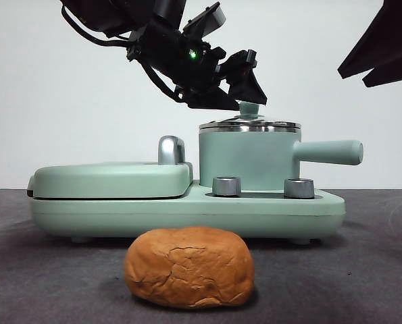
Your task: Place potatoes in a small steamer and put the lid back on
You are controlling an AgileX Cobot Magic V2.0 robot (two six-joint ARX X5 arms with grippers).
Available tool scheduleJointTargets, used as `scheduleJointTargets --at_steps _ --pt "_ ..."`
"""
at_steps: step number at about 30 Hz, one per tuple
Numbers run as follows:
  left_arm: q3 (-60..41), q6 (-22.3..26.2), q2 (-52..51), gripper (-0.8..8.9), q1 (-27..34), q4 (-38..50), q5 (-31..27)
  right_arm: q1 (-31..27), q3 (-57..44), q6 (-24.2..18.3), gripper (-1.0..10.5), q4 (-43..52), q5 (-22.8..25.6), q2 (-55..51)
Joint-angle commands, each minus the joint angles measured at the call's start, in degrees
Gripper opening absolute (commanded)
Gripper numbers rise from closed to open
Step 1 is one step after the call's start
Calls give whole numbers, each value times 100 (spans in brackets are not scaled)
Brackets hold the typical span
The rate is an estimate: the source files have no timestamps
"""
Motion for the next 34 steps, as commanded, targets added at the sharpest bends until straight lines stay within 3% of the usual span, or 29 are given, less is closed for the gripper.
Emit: scheduleJointTargets --at_steps 1,15,17,21,34 --pt "162 17 175 308 -55 61 28 26 111 37 317 59 -4 17" --pt "162 175 295 303 -55 90 24 26 111 39 317 59 -4 17" --pt "162 249 297 267 -55 103 24 26 111 39 317 59 -4 17" --pt "162 278 297 17 -55 122 22 26 111 42 317 57 -4 17" --pt "162 299 -7 6 -55 400 -125 26 111 55 317 52 -4 17"
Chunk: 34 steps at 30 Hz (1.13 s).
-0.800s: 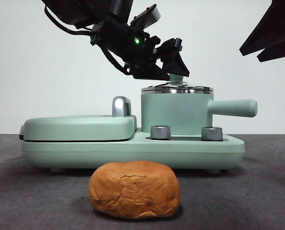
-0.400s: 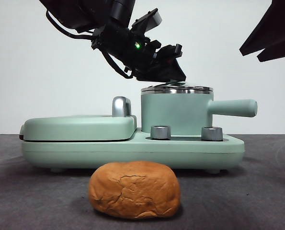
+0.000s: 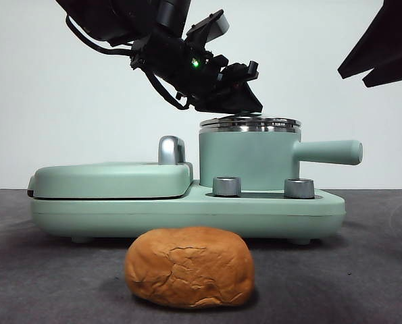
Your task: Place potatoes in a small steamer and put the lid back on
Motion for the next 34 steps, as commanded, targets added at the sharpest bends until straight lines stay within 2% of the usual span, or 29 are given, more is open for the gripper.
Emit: scheduleJointTargets --at_steps 1,7,19,25,29,34 --pt "157 44 -216 6 -44 153 -33 26 111 55 317 52 -7 17" --pt "157 37 -850 6 -44 -354 -33 26 111 55 317 52 -9 17" --pt "149 -39 -2350 12 162 -2503 -131 70 111 -35 317 -94 -26 17" --pt "-339 -190 -3071 13 315 -2662 -190 597 111 -538 318 -234 -35 55" --pt "-1019 -330 -3665 13 404 -2638 -205 1174 111 -765 321 -291 -33 280" --pt "-1834 -352 -4374 13 415 -2653 -431 1941 111 -1123 381 -278 7 726"
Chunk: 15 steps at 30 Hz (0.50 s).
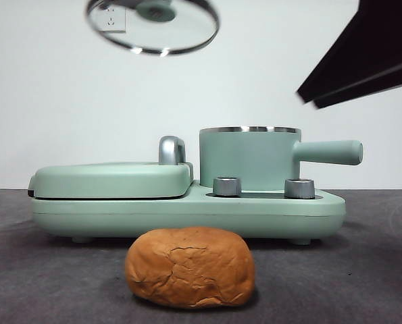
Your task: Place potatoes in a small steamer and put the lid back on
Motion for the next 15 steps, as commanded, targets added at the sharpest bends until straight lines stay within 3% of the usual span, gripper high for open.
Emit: scheduleJointTargets --at_steps 1,8,15 --pt "-225 -57 -334 13 -24 129 -94 442 111 -330 382 24 22 330" --pt "-372 -63 -675 13 2 24 -114 1189 111 -566 390 461 348 1346" --pt "-372 -188 -688 13 2 44 -138 1360 111 -592 430 1325 444 2284"
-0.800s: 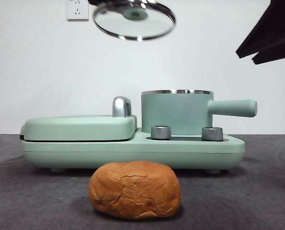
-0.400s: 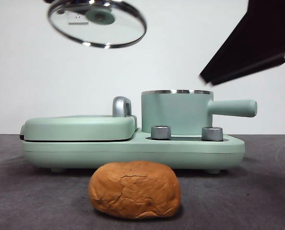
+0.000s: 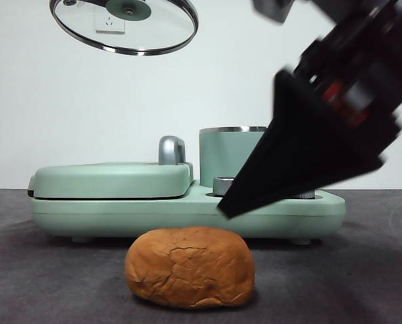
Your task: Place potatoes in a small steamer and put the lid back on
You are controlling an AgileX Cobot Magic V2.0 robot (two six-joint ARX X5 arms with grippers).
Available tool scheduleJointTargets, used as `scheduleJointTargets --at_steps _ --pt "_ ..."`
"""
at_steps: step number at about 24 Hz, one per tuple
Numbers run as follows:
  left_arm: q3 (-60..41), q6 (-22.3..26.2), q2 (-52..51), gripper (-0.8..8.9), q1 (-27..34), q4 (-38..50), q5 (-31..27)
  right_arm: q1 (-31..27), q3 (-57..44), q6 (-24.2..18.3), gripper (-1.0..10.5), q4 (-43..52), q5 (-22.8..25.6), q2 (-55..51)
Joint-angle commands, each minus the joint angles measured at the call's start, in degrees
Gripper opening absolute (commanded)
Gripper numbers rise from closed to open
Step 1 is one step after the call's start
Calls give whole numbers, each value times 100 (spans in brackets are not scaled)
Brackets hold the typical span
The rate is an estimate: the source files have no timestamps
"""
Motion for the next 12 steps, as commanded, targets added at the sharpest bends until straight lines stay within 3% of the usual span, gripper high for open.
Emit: scheduleJointTargets --at_steps 1,12 --pt "116 -85 9 13 -22 181 -87 92 109 -55 430 308 2 372" --pt "116 -83 9 13 -17 179 -184 101 109 77 414 769 0 1325"
